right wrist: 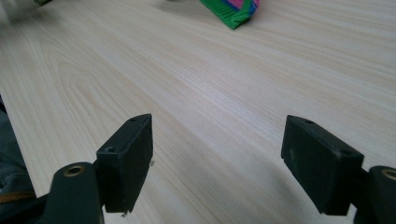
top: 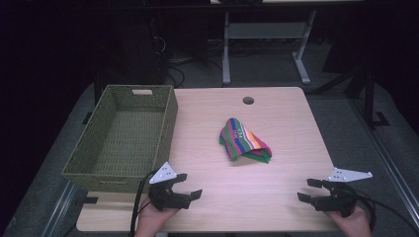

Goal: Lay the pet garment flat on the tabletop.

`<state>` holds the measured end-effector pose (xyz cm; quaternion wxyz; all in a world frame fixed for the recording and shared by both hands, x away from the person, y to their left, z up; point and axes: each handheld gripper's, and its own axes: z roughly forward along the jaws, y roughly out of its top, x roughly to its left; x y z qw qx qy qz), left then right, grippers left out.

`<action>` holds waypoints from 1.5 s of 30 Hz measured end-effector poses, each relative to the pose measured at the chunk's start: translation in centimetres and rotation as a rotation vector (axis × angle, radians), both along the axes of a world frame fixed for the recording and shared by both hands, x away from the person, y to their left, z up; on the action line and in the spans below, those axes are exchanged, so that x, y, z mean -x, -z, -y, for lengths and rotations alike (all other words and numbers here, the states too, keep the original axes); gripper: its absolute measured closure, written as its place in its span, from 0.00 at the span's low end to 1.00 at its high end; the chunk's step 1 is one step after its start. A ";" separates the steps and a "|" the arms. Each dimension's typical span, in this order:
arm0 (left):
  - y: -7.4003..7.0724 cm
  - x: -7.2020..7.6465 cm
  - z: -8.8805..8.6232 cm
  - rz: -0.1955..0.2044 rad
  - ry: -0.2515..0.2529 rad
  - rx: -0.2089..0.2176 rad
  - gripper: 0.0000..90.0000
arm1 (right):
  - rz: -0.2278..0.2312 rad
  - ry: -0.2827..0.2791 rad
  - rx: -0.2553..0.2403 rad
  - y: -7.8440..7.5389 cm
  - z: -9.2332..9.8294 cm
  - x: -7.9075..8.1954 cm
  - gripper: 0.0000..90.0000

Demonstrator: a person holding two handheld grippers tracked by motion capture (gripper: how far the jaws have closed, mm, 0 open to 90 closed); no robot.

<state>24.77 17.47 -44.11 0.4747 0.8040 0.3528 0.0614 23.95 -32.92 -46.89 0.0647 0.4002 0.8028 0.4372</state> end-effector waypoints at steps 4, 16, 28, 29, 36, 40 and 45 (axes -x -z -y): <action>0.2 -0.2 0.3 -0.006 0.009 -0.006 0.18 | -0.016 0.004 0.013 0.1 0.1 -0.1 0.27; 0.0 0.4 0.2 0.008 0.012 -0.001 0.18 | -0.004 0.024 0.019 -0.4 0.1 -1.0 0.25; 0.0 0.2 0.0 0.011 0.001 -0.006 0.18 | 0.038 -0.041 0.017 -3.4 -1.8 -2.9 0.26; 0.0 0.2 -0.1 0.014 -0.001 -0.008 0.18 | 0.028 -0.063 0.024 -4.0 -2.4 -3.4 0.25; 0.0 0.0 0.0 0.008 0.006 -0.005 0.18 | 0.019 -0.111 0.020 -5.0 -4.0 -4.8 0.25; -0.1 0.2 0.1 0.015 0.012 -0.007 0.18 | 0.007 -0.142 0.033 -5.5 -4.9 -5.8 0.25; -0.1 0.0 -0.1 0.014 0.001 0.001 0.18 | -0.003 -0.158 0.042 -6.4 -5.8 -7.1 0.25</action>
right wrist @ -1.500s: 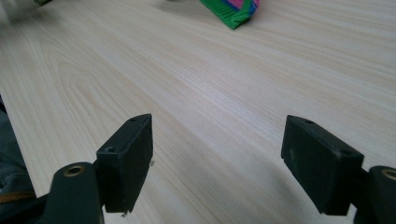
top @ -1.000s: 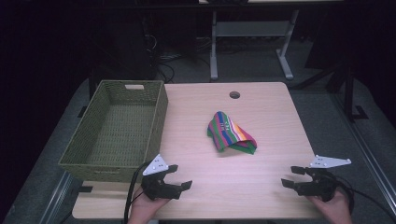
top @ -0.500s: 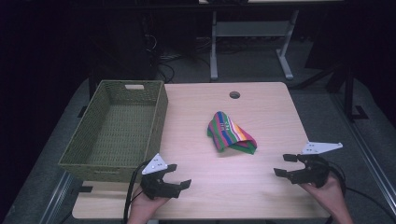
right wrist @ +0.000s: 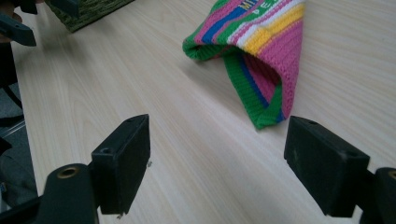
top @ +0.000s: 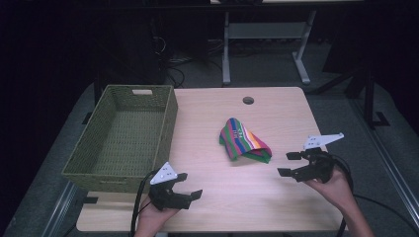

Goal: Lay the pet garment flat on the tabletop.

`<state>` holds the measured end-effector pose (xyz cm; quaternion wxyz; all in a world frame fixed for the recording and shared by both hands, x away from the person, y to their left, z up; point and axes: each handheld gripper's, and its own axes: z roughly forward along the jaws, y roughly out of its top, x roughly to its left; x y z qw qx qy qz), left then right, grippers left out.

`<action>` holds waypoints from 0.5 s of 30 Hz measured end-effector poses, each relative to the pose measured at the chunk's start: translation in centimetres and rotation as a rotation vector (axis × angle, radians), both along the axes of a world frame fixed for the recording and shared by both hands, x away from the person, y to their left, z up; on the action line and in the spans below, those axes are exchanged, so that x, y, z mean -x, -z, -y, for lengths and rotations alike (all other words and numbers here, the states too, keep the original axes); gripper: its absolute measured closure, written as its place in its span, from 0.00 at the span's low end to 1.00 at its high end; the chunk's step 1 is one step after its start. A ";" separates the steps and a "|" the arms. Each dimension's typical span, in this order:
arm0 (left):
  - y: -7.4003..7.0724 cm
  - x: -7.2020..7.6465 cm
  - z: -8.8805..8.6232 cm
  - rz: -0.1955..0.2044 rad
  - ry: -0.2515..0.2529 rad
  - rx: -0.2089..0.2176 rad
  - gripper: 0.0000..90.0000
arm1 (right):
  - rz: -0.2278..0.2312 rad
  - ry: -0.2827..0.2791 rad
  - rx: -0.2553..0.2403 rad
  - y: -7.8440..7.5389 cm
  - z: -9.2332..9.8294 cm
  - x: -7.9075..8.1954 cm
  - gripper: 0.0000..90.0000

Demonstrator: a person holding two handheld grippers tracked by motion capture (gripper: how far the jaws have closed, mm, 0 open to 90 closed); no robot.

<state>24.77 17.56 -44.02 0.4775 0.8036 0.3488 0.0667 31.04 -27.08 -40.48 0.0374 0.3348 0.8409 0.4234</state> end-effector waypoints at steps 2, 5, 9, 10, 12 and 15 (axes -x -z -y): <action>-0.1 0.0 0.0 0.001 0.002 0.003 0.18 | -0.005 -0.006 0.010 -0.5 -0.7 -0.8 0.25; -0.2 0.1 0.0 0.010 0.009 0.001 0.18 | -0.004 -0.016 0.010 -0.7 -1.2 -1.3 0.25; 0.0 0.0 0.1 -0.003 0.022 0.004 0.18 | -0.005 -0.039 0.034 -1.2 -2.2 -2.2 0.25; 0.0 0.0 0.1 -0.003 0.027 -0.002 0.18 | -0.014 -0.045 0.039 -1.3 -2.5 -2.5 0.25; -0.1 0.0 0.2 0.002 0.027 0.000 0.18 | -0.007 -0.056 0.054 -1.7 -2.8 -2.9 0.25; -0.2 0.1 0.2 0.006 0.023 0.001 0.18 | -0.005 -0.064 0.067 -2.4 -3.3 -3.6 0.25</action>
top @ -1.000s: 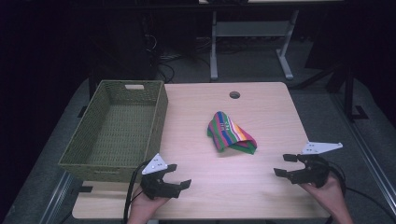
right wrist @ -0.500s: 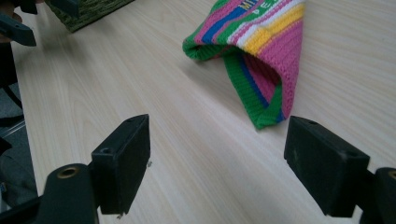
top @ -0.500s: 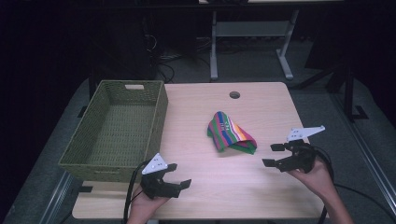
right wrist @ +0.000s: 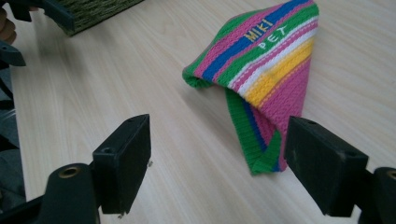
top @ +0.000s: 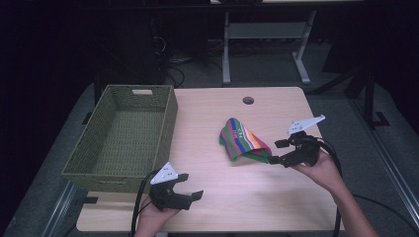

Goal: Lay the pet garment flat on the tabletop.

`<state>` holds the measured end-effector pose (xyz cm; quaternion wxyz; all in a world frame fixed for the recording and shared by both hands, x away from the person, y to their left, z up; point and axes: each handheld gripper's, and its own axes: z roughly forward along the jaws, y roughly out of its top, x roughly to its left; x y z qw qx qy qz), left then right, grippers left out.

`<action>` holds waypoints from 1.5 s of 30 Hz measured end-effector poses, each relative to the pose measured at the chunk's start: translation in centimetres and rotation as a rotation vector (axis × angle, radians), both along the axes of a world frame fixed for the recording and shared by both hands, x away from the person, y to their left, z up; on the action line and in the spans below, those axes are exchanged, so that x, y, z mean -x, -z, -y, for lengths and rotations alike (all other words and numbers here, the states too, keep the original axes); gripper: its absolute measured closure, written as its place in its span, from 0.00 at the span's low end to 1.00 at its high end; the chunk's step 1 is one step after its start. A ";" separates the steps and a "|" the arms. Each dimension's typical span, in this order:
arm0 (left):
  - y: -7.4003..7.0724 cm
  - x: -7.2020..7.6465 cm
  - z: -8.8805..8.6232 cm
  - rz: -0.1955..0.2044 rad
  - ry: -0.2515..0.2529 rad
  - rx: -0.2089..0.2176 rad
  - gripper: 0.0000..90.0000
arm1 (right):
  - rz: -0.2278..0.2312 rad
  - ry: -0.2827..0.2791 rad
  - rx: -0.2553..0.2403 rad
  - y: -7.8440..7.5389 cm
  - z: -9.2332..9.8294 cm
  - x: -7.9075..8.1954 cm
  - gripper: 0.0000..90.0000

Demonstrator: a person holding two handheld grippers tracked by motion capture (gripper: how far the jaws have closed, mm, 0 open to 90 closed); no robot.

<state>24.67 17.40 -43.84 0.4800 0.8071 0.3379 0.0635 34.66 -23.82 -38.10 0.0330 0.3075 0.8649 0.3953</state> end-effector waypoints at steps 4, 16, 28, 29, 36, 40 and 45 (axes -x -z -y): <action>-0.1 0.0 -0.2 0.009 -0.009 -0.001 0.18 | -0.002 -0.013 0.011 -0.6 -0.7 -0.7 0.26; -0.2 0.0 -0.1 0.026 0.007 0.009 0.18 | -0.030 -0.046 0.066 -0.9 -2.9 -2.7 0.26; -0.2 0.0 0.0 0.028 0.019 -0.001 0.18 | -0.068 -0.067 0.067 -1.6 -4.3 -4.7 0.25; -0.2 0.0 0.0 0.028 0.019 0.002 0.18 | -0.068 -0.069 0.070 -1.6 -4.4 -4.9 0.25; -0.2 0.1 0.0 0.028 0.027 -0.006 0.18 | -0.078 -0.080 0.090 -1.6 -5.5 -6.0 0.24; -0.3 0.1 0.0 0.034 0.028 -0.013 0.18 | -0.078 -0.079 0.096 -1.4 -5.8 -6.5 0.24; -0.3 0.1 0.0 0.031 0.031 -0.009 0.18 | -0.080 -0.077 0.103 -1.1 -6.3 -7.1 0.24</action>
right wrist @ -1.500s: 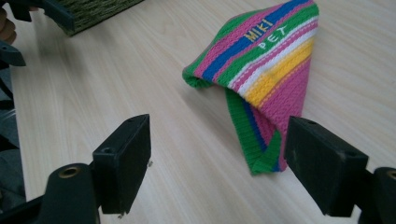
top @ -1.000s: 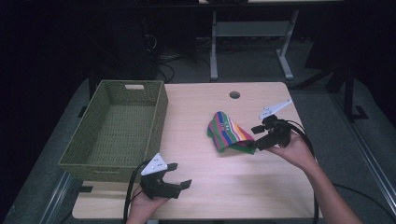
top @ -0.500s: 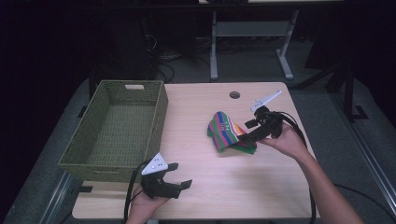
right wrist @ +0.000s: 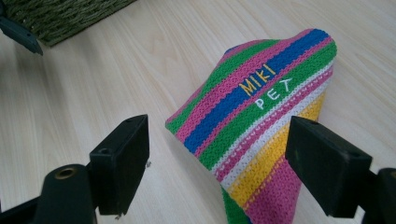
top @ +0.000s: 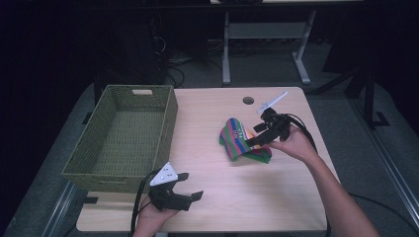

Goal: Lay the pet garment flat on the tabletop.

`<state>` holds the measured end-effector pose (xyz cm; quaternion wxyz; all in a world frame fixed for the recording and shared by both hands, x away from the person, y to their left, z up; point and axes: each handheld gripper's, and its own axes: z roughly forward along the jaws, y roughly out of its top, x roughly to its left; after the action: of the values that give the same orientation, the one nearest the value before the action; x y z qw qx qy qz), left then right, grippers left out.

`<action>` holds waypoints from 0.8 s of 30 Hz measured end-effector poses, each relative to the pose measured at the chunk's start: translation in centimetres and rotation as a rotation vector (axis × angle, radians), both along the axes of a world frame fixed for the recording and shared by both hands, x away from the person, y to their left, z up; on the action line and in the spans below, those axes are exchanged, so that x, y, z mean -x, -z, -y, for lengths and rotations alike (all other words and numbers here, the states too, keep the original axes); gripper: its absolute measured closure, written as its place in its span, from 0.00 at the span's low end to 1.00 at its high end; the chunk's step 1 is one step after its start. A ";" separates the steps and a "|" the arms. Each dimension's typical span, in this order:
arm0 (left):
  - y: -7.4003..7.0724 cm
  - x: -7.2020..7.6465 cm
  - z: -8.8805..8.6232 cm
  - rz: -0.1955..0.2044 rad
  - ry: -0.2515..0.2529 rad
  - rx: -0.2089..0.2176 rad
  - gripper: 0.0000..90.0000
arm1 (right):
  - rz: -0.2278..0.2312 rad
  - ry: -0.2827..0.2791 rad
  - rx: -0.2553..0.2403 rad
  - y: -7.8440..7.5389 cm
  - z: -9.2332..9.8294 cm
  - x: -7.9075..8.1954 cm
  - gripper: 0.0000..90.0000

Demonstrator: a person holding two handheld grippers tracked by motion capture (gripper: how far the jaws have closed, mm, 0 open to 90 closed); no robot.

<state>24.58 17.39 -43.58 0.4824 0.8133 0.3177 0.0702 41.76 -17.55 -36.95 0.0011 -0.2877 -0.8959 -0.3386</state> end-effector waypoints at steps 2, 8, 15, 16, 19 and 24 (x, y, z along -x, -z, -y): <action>0.0 0.0 0.0 0.003 0.000 0.001 0.18 | -0.002 0.003 0.000 0.1 -0.4 -0.2 0.23; 0.0 0.0 0.1 0.014 0.012 -0.027 0.18 | 0.000 0.009 0.006 0.5 -0.9 -0.7 0.23; 0.0 0.0 0.0 0.011 0.016 -0.030 0.18 | -0.012 0.026 0.008 1.2 -1.5 -1.5 0.24; 0.0 0.0 -0.1 0.012 0.016 -0.031 0.18 | -0.018 0.024 0.017 1.5 -1.7 -1.7 0.23; -0.1 0.1 -0.2 0.011 0.009 -0.019 0.18 | -0.026 0.033 0.034 2.1 -2.0 -2.1 0.23; -0.1 0.1 -0.1 0.011 0.012 -0.015 0.18 | -0.030 0.042 0.063 3.0 -2.4 -2.7 0.24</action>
<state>24.51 17.50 -43.50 0.4784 0.8184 0.3096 0.0739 44.41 -15.16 -39.93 -0.0014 -0.3114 -0.8998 -0.3056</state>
